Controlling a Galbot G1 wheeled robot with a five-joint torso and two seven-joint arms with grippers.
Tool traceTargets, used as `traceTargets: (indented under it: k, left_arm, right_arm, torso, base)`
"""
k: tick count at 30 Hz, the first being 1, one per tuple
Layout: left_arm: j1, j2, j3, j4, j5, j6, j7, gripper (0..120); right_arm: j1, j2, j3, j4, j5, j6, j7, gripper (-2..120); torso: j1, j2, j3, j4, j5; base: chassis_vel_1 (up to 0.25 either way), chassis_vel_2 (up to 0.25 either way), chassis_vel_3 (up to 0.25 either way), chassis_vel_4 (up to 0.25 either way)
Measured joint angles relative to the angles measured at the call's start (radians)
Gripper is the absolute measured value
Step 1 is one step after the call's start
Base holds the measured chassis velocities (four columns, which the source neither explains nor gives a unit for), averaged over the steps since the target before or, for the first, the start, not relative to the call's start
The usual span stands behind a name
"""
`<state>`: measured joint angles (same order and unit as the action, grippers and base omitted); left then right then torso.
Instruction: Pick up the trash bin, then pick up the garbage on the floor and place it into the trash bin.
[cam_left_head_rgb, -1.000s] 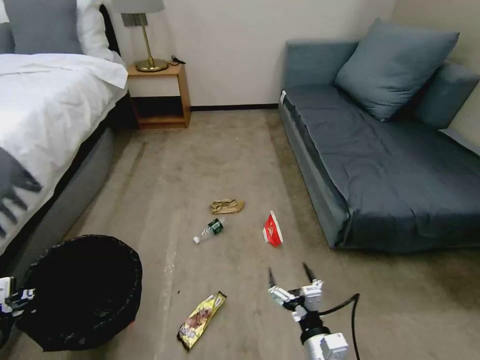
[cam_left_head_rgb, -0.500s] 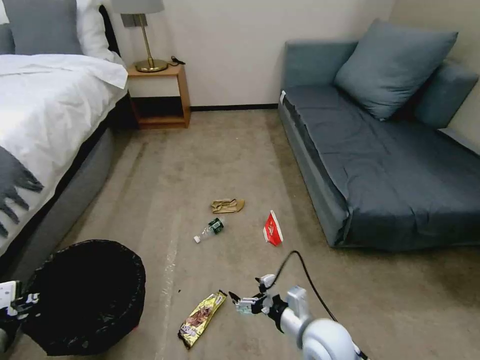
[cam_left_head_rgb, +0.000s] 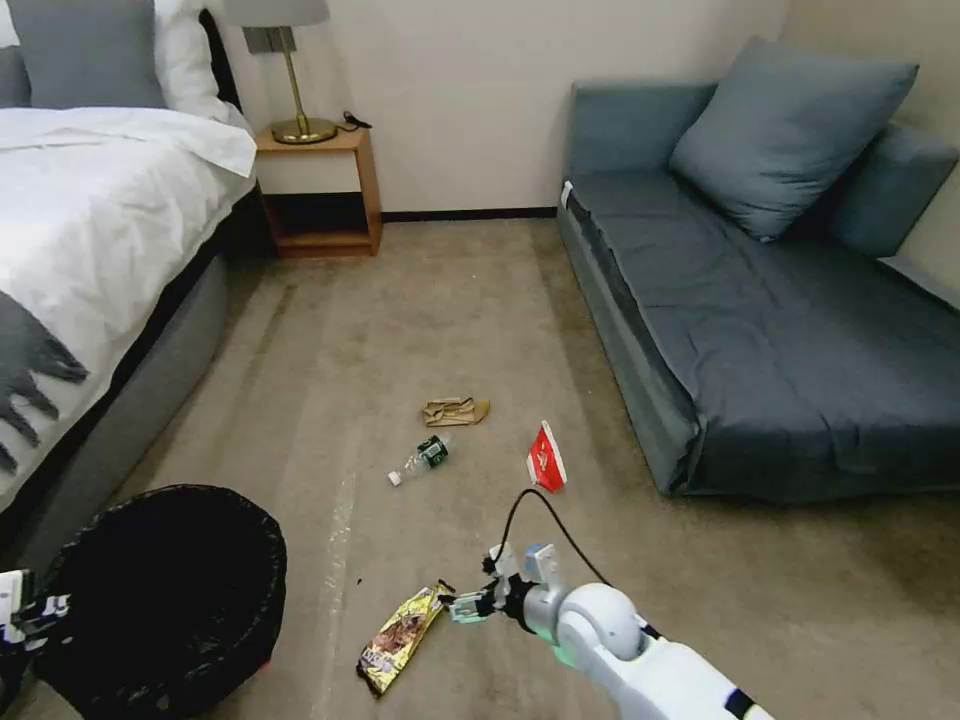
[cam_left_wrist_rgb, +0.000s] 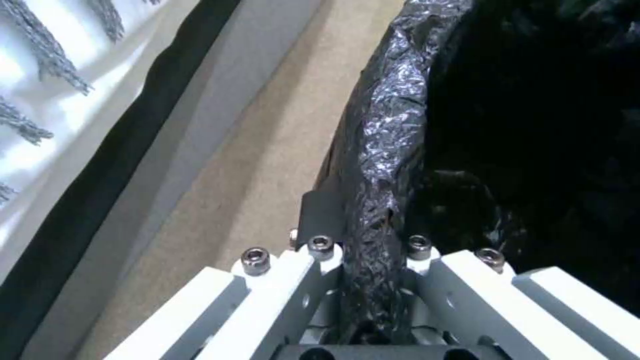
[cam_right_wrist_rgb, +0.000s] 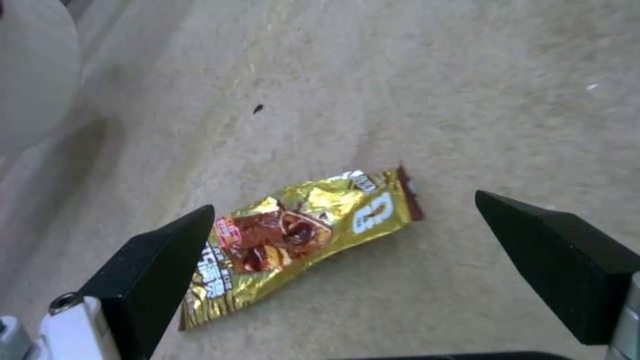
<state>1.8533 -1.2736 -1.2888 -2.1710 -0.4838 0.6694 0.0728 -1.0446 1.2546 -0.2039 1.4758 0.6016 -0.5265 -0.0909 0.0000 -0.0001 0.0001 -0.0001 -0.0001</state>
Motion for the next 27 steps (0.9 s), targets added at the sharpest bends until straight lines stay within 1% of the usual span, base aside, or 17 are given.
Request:
traceTargets:
  k: [6,8,10,15,17,18,20,21,22,23,24,25,27]
  left_arm:
    - [-0.001,-0.001,0.000,0.000,0.002,0.000,0.002,4]
    - [-0.001,-0.001,0.000,0.000,0.002,0.000,0.002,4]
    - [0.001,-0.001,-0.002,0.001,-0.001,0.001,0.003,4]
    - [0.001,0.000,-0.002,0.003,-0.001,0.002,0.004,4]
    - [-0.002,0.001,-0.002,0.004,-0.001,0.002,0.004,4]
    - [-0.002,0.002,-0.002,0.005,-0.001,0.002,0.004,4]
    - [-0.003,0.003,-0.002,0.005,-0.001,0.003,0.004,4]
    - [-0.003,0.004,-0.002,0.006,-0.001,0.002,0.005,4]
    - [-0.004,0.004,-0.002,0.008,-0.001,0.003,0.005,4]
    - [-0.004,0.004,-0.002,0.008,-0.001,0.003,0.005,4]
    - [-0.005,0.004,-0.002,0.008,-0.001,0.003,0.005,4]
    - [-0.005,0.004,-0.002,0.008,-0.001,0.003,0.005,4]
    - [-0.004,0.004,-0.002,0.008,-0.001,0.003,0.005,4]
  right_arm:
    - [0.025,0.074,-0.018,-0.105,-0.050,0.014,-0.008,100]
    - [0.026,0.079,-0.018,-0.114,-0.053,0.016,-0.009,100]
    - [0.038,0.108,-0.010,-0.167,-0.059,0.029,-0.017,100]
    - [0.044,0.122,-0.008,-0.198,-0.064,0.038,-0.023,100]
    - [0.045,0.129,-0.006,-0.213,-0.070,0.042,-0.024,98]
    - [0.045,0.133,-0.005,-0.220,-0.074,0.043,-0.024,95]
    - [0.046,0.134,-0.005,-0.222,-0.074,0.043,-0.025,93]
    - [0.046,0.138,-0.003,-0.227,-0.076,0.043,-0.027,85]
    - [0.045,0.141,-0.001,-0.233,-0.078,0.043,-0.029,80]
    - [0.045,0.141,-0.001,-0.233,-0.078,0.043,-0.029,80]
    - [0.044,0.142,0.000,-0.238,-0.082,0.045,-0.031,74]
    - [0.044,0.142,0.000,-0.238,-0.082,0.045,-0.031,74]
    - [0.042,0.143,0.001,-0.246,-0.091,0.048,-0.036,64]
  torso:
    - [0.000,0.000,0.000,0.0001,-0.0002]
    - [0.000,0.000,0.000,0.0001,-0.0002]
    - [0.000,0.000,0.000,0.0001,-0.0001]
    - [0.000,0.000,0.000,0.0001,-0.0001]
    - [0.000,0.000,0.000,0.0001,-0.0001]
    - [0.000,0.000,0.000,0.0001,0.0000]
    - [0.000,0.000,0.000,0.0001,0.0000]
    - [0.000,0.000,0.000,0.0001,0.0000]
    - [0.000,0.000,0.000,0.0001,0.0000]
    - [0.000,0.000,0.000,0.0001,0.0000]
    - [0.000,0.000,0.000,0.0001,0.0000]
    - [0.000,0.000,0.000,0.0001,0.0000]
    - [0.000,0.000,0.000,0.0001,0.0000]
  base:
    - [0.000,0.000,0.000,0.000]
    - [0.000,0.000,0.000,0.000]
    - [0.000,0.000,0.000,0.000]
    - [0.000,0.000,0.000,0.000]
    - [0.000,0.000,0.000,0.000]
    - [0.000,0.000,0.000,0.000]
    - [0.000,0.000,0.000,0.000]
    - [0.000,0.000,0.000,0.000]
    - [0.000,0.000,0.000,0.000]
    - [0.000,0.000,0.000,0.000]
    - [0.000,0.000,0.000,0.000]
    - [0.000,0.000,0.000,0.000]
    - [0.000,0.000,0.000,0.000]
